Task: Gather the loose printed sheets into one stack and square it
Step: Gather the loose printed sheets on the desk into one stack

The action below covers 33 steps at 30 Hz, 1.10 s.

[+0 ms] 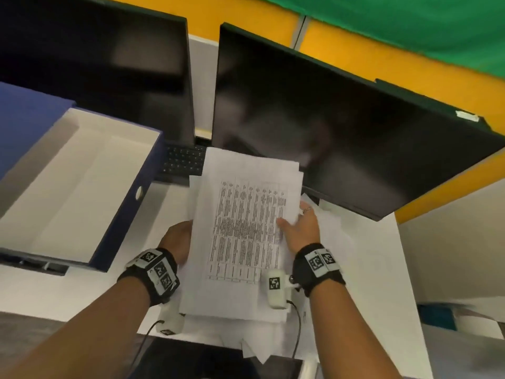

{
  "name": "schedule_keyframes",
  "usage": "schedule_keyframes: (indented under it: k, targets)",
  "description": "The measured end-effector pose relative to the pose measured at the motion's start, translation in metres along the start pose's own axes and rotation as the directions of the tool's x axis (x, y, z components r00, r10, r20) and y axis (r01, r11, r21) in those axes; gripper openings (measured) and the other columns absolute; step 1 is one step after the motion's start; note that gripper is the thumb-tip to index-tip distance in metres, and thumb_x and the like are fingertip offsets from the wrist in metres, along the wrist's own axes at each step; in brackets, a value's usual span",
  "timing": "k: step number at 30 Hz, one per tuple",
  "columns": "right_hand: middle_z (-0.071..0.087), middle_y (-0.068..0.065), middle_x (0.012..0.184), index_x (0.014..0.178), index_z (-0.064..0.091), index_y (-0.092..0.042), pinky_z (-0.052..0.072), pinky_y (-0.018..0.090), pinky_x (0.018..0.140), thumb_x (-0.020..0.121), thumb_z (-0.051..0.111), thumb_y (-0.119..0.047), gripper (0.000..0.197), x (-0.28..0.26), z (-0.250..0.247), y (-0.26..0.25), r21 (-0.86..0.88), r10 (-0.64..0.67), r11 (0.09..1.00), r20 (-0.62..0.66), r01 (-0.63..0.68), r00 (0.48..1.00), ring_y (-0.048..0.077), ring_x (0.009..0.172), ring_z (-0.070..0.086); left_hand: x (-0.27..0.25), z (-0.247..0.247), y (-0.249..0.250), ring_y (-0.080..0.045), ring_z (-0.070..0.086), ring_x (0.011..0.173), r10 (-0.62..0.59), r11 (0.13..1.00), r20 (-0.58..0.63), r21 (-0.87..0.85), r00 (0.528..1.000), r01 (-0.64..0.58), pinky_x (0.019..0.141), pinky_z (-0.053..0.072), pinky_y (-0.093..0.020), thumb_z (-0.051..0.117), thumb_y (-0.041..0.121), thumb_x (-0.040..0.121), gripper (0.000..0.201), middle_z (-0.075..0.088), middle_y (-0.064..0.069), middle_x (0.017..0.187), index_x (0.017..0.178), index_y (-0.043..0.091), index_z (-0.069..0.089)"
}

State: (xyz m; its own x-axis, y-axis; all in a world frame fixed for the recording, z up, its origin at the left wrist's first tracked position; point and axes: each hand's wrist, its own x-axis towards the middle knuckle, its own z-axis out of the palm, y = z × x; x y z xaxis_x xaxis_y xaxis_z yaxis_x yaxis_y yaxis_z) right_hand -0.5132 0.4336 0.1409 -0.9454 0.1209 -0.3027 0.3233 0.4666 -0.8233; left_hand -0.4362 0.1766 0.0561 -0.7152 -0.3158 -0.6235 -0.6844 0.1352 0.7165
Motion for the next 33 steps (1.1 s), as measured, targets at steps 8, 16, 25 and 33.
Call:
schedule_keyframes:
  k: [8, 16, 25, 33]
  targets:
    - [0.014, 0.012, 0.158, 0.153, 0.013, -0.013, 0.028, 0.049, 0.113, 0.093, 0.052, -0.038, 0.076, -0.012, 0.044, 0.058, -0.487, 0.318, 0.784, -0.220, -0.386, 0.922, 0.035, 0.141, 0.023, 0.003, 0.010, -0.001, -0.033, 0.049, 0.130, 0.123, 0.965, -0.100, 0.246, 0.987, -0.095, 0.109, 0.038, -0.040, 0.059, 0.019, 0.096, 0.050, 0.049, -0.010, 0.145, 0.142, 0.009, 0.043]
    - [0.024, 0.011, 0.159, 0.153, 0.011, -0.003, 0.028, 0.038, 0.116, 0.087, 0.065, -0.038, 0.092, -0.009, 0.000, 0.102, -0.139, 0.503, 0.814, -0.318, -0.564, 0.804, 0.030, 0.139, 0.036, 0.024, 0.002, -0.009, -0.029, 0.051, 0.131, 0.122, 0.969, -0.097, 0.228, 0.988, -0.097, 0.109, 0.041, -0.048, 0.064, 0.027, 0.092, 0.056, 0.051, -0.006, 0.145, 0.143, 0.017, 0.043]
    - [0.019, 0.018, 0.154, 0.153, -0.003, -0.004, 0.031, 0.048, 0.111, 0.063, 0.079, -0.063, 0.135, -0.001, 0.014, 0.082, -0.499, 0.478, 0.693, -0.223, -0.521, 0.849, 0.036, 0.140, 0.028, 0.026, -0.001, -0.008, -0.030, 0.050, 0.132, 0.113, 0.970, -0.119, 0.227, 0.986, -0.084, 0.110, 0.040, -0.048, 0.063, 0.024, 0.094, 0.055, 0.051, -0.006, 0.145, 0.144, 0.016, 0.043]
    - [0.062, 0.014, 0.127, 0.123, 0.056, 0.003, 0.049, 0.031, 0.095, 0.075, 0.080, -0.019, 0.058, 0.009, -0.003, 0.094, -0.302, 0.521, 0.793, -0.115, -0.529, 0.846, 0.031, 0.113, 0.060, 0.023, -0.003, -0.014, -0.029, 0.049, 0.133, 0.086, 0.981, -0.153, 0.183, 0.984, -0.057, 0.110, 0.040, -0.049, 0.064, 0.023, 0.093, 0.055, 0.050, -0.004, 0.146, 0.144, 0.019, 0.042]
